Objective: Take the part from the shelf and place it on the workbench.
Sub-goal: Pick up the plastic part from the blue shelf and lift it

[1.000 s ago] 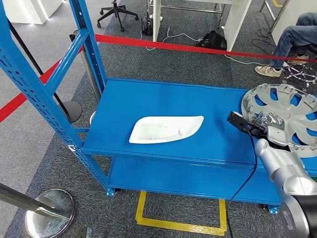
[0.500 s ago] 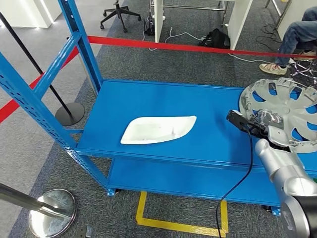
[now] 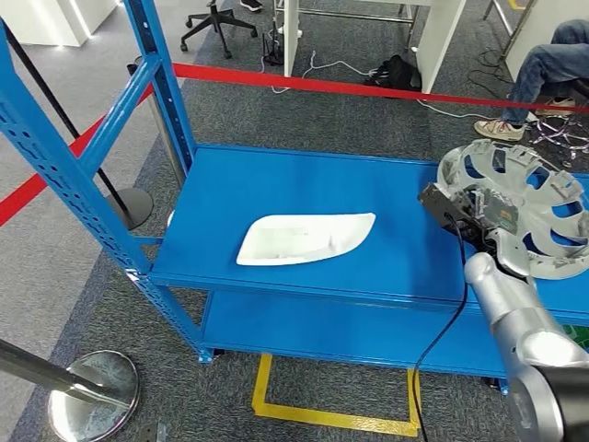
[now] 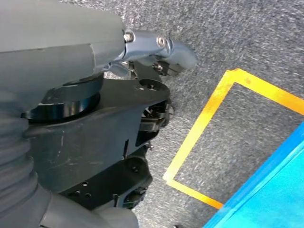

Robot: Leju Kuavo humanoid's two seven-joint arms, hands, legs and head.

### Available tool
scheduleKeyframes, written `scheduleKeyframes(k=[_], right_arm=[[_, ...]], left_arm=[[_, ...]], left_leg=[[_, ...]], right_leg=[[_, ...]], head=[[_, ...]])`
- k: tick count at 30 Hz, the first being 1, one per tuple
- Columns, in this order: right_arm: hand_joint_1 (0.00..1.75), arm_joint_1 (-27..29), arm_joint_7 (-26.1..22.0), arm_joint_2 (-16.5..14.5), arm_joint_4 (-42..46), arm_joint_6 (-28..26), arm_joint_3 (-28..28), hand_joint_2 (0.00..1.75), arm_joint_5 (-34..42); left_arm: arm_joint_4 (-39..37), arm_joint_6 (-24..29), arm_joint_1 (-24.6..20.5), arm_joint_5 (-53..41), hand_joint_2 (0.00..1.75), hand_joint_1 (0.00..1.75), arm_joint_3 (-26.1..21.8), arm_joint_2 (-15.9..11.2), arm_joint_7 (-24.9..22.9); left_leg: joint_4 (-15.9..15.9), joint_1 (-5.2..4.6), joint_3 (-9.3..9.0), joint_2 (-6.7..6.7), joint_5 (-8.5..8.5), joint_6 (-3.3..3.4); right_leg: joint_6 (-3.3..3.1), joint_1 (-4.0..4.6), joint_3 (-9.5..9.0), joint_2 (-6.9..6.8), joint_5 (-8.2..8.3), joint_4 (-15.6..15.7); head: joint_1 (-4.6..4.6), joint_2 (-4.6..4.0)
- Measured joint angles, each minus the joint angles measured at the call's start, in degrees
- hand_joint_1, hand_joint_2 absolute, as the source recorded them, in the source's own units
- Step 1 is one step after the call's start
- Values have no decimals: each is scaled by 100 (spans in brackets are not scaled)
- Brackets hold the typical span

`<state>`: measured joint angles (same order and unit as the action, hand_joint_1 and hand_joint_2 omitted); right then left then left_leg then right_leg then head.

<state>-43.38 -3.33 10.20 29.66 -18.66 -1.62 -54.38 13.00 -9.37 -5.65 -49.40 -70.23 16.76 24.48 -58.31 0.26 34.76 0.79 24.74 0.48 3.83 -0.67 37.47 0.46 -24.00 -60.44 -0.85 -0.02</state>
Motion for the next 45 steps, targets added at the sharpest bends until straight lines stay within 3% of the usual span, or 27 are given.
scheduleKeyframes(k=[3, 4, 5, 6, 8, 10, 13, 15, 16, 19, 20, 21, 22, 24, 26, 30, 32, 34, 35, 36, 37, 39, 41, 45], right_arm=[[175, 534, -648, -352, 1028, -373, 146, 175, 939], [175, 788, -762, -475, 1482, -422, 151, 175, 1187], [175, 1049, -846, -591, 1946, -454, 141, 175, 1394], [175, 1301, -927, -707, 2427, -487, 119, 175, 1580], [175, 1744, -1091, -905, 3340, -610, 40, 175, 1875], [175, 2098, -1234, -1063, 4098, -769, -52, 175, 2064], [175, 2533, -1381, -1230, 4926, -967, -149, 175, 2125], [175, 2808, -1538, -1309, 5405, -1246, -171, 175, 2075], [175, 2944, -1627, -1356, 5646, -1434, -175, 175, 2052], [175, 3307, -1852, -1516, 6299, -1905, -183, 175, 2100], [175, 3404, -1907, -1559, 6471, -1976, -184, 175, 2143], [175, 3494, -1955, -1597, 6621, -2013, -185, 175, 2194], [175, 3576, -2008, -1636, 6764, -2028, -187, 175, 2256], [175, 3743, -2142, -1728, 7040, -2030, -192, 175, 2443], [175, 3892, -2314, -1819, 7290, -2029, -197, 175, 2649], [175, 4044, -2449, -1916, 7604, -2030, -208, 175, 2823], [175, 4094, -2554, -1939, 7721, -2015, -230, 175, 3093], [175, 4181, -2777, -1953, 7862, -1954, -282, 175, 3553], [175, 4246, -2886, -1957, 7952, -1887, -322, 175, 3763], [175, 4313, -2965, -1958, 8054, -1779, -379, 175, 3941], [175, 4368, -3008, -1956, 8153, -1619, -448, 175, 4079], [175, 4424, -3018, -1938, 8291, -1179, -618, 175, 4236], [175, 4452, -3035, -1902, 8339, -762, -798, 175, 4272], [175, 4501, -3125, -1834, 8378, -463, -1059, 175, 4167]], left_arm=[[0, 23, 0, 20, 175, 0, 0, 2, 89], [0, 28, 4, 22, 175, 0, -1, 2, 113], [0, 33, 8, 25, 175, 0, -1, 1, 134], [0, 37, 11, 27, 175, 0, -2, 1, 153], [0, 46, 17, 28, 175, 0, -2, -2, 184], [0, 61, 21, 27, 175, 0, -2, -10, 202], [0, 85, 29, 24, 175, 0, -2, -17, 213], [0, 102, 29, 16, 175, 0, -2, -16, 214], [0, 109, 28, 9, 175, 0, -2, -18, 215], [0, 119, 32, -24, 175, 0, -2, -20, 225], [0, 120, 34, -32, 175, 0, -2, -21, 229], [0, 121, 34, -35, 175, 0, -2, -22, 233], [0, 122, 34, -35, 175, 0, -2, -24, 238], [0, 127, 31, -35, 175, 0, -2, -28, 248], [0, 133, 26, -36, 175, 0, -2, -27, 258], [0, 135, 38, -37, 175, 0, -2, -21, 265], [0, 138, 36, -35, 175, 0, -2, -14, 269], [0, 154, 38, -16, 175, 0, -3, -11, 277], [0, 163, 41, 0, 175, 0, -3, -11, 282], [0, 175, 44, 17, 175, 0, -4, -12, 288], [0, 185, 47, 31, 175, 0, -5, -12, 295], [1, 200, 48, 42, 175, 0, -7, -16, 309], [1, 207, 44, 44, 175, 0, -8, -26, 317], [0, 207, 44, 54, 175, 0, -10, -36, 321]], left_leg=[[6, 12, -5, -3, 0, 52], [5, 15, -8, 3, 4, 56], [4, 19, -13, 14, 11, 54], [2, 27, -22, 27, 21, 43], [-7, 42, -56, 51, 59, -12], [-29, 30, -70, 66, 93, -88], [-8, 15, -72, 67, 91, -164], [-121, 22, -21, 34, 201, -218], [-329, 23, 75, 16, 339, -245], [-1400, 22, 584, -6, 836, -278], [-1612, 21, 691, -6, 872, -273], [-1617, 20, 697, -6, 795, -260], [-1398, 19, 589, -7, 623, -241], [-620, 12, 200, -6, 238, -194], [-104, 1, -43, -3, 102, -165], [18, -1, -76, -1, 77, -61], [39, 19, -87, -4, 55, -13], [38, 18, -84, -6, 55, 4], [37, 18, -86, -6, 55, 7], [35, 21, -92, -4, 58, 5], [34, 26, -105, -2, 64, -3], [25, 29, -137, 0, 90, -48], [8, 7, -144, -2, 107, -113], [5, 7, -120, -4, 125, -226]], right_leg=[[37, -3, 446, -13, -498, -1014], [43, -6, 590, -13, -598, -1329], [46, -9, 652, -13, -596, -1458], [49, -15, 604, -14, -488, -1354], [74, -36, 253, -25, -148, -664], [54, -42, -59, -18, 5, -80], [-79, -23, -114, 10, -23, 25], [-168, -29, -118, 2, -25, 35], [-206, -35, -123, -6, -26, 42], [-257, -27, -126, -21, -39, 42], [-262, -22, -130, -18, -42, 42], [-265, -19, -138, -11, -43, 42], [-264, -17, -149, -1, -45, 42], [-245, -2, -165, 20, -53, 34], [-193, 12, -152, 34, -53, 29], [-57, -9, -121, 27, -81, 16], [-12, -8, 67, 7, -368, -428], [13, -7, 400, 1, -752, -1216], [21, -7, 517, 1, -838, -1491], [27, -8, 531, 0, -805, -1550], [32, -13, 429, -2, -664, -1361], [52, -26, 7, -10, -307, -563], [9, -33, -272, 10, -164, -33], [-176, -21, -285, 28, -148, 47]], head=[[-40, 0], [-45, 0], [-53, 0], [-55, 0], [-58, 0], [-70, 0], [-45, 0], [-34, 0], [-27, 0], [-14, 0], [-14, 0], [-12, 0], [-13, 0], [-9, 0], [-9, 0], [-16, 0], [-39, 0], [-54, 0], [-56, 0], [-61, 0], [-62, 0], [-63, 0], [-55, 0], [-29, 0]])
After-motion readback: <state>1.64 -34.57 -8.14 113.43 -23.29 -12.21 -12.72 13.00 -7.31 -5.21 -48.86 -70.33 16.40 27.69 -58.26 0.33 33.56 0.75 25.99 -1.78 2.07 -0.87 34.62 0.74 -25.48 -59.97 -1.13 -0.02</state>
